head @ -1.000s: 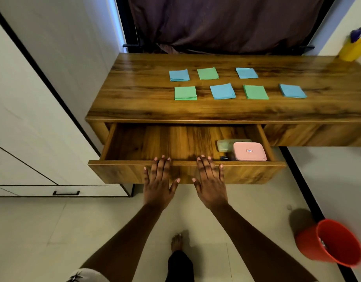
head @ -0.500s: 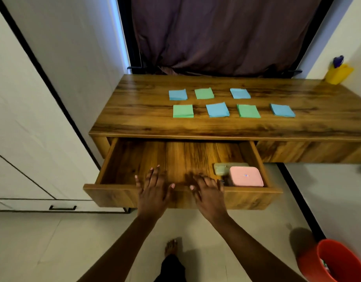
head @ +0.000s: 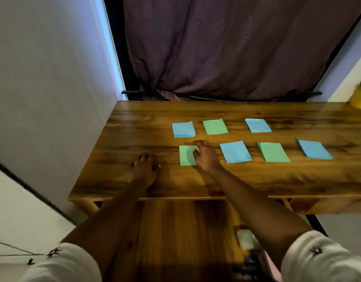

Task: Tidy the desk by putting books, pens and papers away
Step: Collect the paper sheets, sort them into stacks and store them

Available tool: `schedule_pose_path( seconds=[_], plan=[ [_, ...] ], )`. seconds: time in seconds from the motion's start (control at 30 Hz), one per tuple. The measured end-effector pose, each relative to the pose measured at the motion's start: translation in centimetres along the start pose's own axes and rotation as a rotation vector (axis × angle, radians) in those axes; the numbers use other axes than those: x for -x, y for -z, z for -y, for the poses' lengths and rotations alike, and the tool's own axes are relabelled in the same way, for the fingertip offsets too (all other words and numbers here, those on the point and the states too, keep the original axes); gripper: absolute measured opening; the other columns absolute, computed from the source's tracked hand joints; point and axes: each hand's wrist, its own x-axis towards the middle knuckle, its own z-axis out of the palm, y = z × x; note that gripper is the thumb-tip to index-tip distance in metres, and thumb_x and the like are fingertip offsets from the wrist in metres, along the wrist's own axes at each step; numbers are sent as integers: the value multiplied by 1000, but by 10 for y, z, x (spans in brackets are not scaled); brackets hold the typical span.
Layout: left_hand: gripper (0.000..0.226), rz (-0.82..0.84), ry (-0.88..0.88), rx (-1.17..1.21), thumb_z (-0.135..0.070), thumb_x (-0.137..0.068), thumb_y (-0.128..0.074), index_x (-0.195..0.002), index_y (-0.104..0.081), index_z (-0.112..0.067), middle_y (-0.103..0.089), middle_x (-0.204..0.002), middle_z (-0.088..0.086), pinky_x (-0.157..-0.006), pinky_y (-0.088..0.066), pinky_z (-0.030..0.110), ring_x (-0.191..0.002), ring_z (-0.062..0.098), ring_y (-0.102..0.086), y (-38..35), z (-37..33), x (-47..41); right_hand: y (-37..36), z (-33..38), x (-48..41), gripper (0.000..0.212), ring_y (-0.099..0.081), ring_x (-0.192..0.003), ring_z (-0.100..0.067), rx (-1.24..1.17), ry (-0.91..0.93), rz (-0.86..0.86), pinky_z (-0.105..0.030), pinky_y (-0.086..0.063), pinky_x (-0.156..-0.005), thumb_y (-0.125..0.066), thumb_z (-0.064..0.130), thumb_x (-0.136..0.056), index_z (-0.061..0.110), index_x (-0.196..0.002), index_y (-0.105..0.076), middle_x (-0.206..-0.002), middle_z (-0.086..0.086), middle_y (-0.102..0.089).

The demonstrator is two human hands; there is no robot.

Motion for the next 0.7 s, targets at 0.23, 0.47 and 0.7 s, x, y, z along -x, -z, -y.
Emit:
schedule_pose_path(
  seconds=[0.23,0.47,0.7],
  plan=[
    [61,8,-21,-21,-58,-94,-21,-150,-9,-35,1,-160,0,-114,2,56,-147,27,4,-9,2,-55,-23,-5,-119,51,-49,-120,-33,7,-379,-7,-36,-42,-95,-54,41,-91,5,-126,-51,-130,-17,-52],
    [62,-34,-20,-32,-58,-95,-22,-150,-6,-36,1,-160,2,-115,1,54,-147,26,3,-15,3,-56,-37,0,-158,87,-34,-133,-33,19,-601,70,-48,-36,-102,-71,53,-73,10,-140,-34,-144,-13,-37],
    [74,-18,2,-43,-66,-83,-6,-150,-11,-36,-4,-160,1,-114,0,53,-147,26,1,-18,5,-56,-48,-11,-152,36,-56,-112,-30,-261,-540,-80,-38,-44,-96,-70,33,-80,15,-111,-62,-122,-10,-62]
  ],
)
